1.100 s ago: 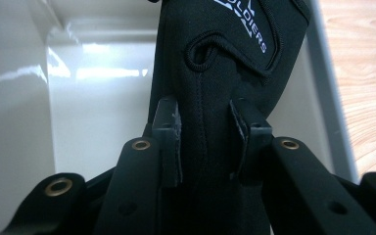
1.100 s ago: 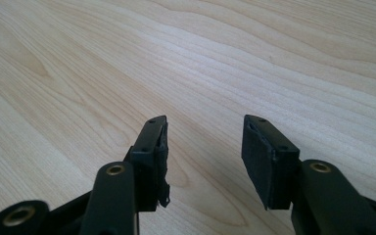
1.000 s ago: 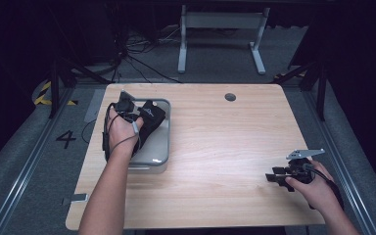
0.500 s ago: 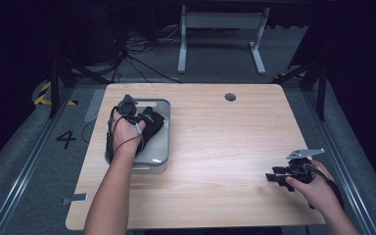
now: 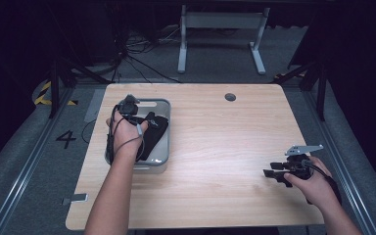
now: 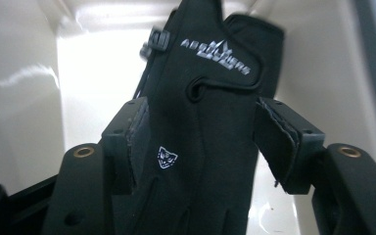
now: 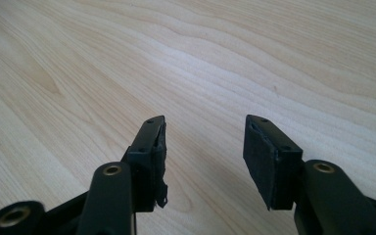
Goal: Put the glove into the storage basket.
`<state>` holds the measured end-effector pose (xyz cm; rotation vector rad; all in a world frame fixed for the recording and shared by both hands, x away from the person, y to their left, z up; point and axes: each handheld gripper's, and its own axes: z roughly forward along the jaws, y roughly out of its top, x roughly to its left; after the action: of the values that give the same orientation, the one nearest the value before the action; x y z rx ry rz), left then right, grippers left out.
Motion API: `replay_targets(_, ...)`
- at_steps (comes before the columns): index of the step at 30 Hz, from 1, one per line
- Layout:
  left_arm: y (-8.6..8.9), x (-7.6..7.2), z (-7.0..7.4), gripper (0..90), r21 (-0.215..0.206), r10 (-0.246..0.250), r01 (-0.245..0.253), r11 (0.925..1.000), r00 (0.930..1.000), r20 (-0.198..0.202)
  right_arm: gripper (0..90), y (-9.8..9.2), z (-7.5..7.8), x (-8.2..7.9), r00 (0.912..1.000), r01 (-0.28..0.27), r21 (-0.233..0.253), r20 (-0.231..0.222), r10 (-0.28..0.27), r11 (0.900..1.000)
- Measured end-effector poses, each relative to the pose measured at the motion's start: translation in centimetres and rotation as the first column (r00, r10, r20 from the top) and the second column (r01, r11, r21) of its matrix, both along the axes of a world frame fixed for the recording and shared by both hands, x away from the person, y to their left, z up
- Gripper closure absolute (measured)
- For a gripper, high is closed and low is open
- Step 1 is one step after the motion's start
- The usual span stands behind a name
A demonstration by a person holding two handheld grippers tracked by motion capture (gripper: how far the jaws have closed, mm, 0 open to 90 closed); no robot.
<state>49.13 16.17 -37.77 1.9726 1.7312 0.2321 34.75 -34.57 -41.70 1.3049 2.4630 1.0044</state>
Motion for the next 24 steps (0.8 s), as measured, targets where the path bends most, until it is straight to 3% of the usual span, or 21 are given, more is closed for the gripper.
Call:
replay_targets(3,-0.2,-0.8,1.0,39.5,-0.007,-0.031,0.031,0.9995,0.9983,0.049,51.1,0.3,0.1,0.4,0.9999,-0.007,0.002,0.009,0.007,1.0)
replay_targets(7,0.0,-2.0,2.4,41.6,-0.043,-0.084,0.086,0.9953,0.9948,0.058,50.6,0.4,0.4,0.8,0.9997,-0.016,0.007,0.019,0.016,1.0)
replay_targets(13,0.0,-4.9,4.3,40.6,-0.043,-0.157,0.164,0.9856,0.9791,0.129,50.4,0.4,0.8,1.5,0.9994,-0.017,0.013,0.031,0.017,1.0)
replay_targets(17,-0.3,-7.4,5.5,40.9,-0.046,-0.225,0.237,0.9705,0.958,0.178,50.4,0.5,0.9,1.7,0.9993,-0.018,0.015,0.033,0.018,1.0)
replay_targets(19,-0.6,-8.7,5.9,41.0,-0.046,-0.271,0.285,0.9574,0.9416,0.2,50.3,0.4,0.9,1.7,0.9991,-0.022,0.013,0.036,0.021,1.0)
replay_targets(21,-1.0,-10.1,6.2,41.0,-0.05,-0.323,0.341,0.9388,0.9211,0.218,50.1,0.4,1.0,1.7,0.999,-0.022,0.013,0.04,0.021,1.0)
replay_targets(24,-1.4,-11.8,6.3,40.2,-0.055,-0.37,0.394,0.9176,0.897,0.241,50.0,0.2,1.1,1.6,0.9989,-0.02,0.015,0.043,0.02,1.0)
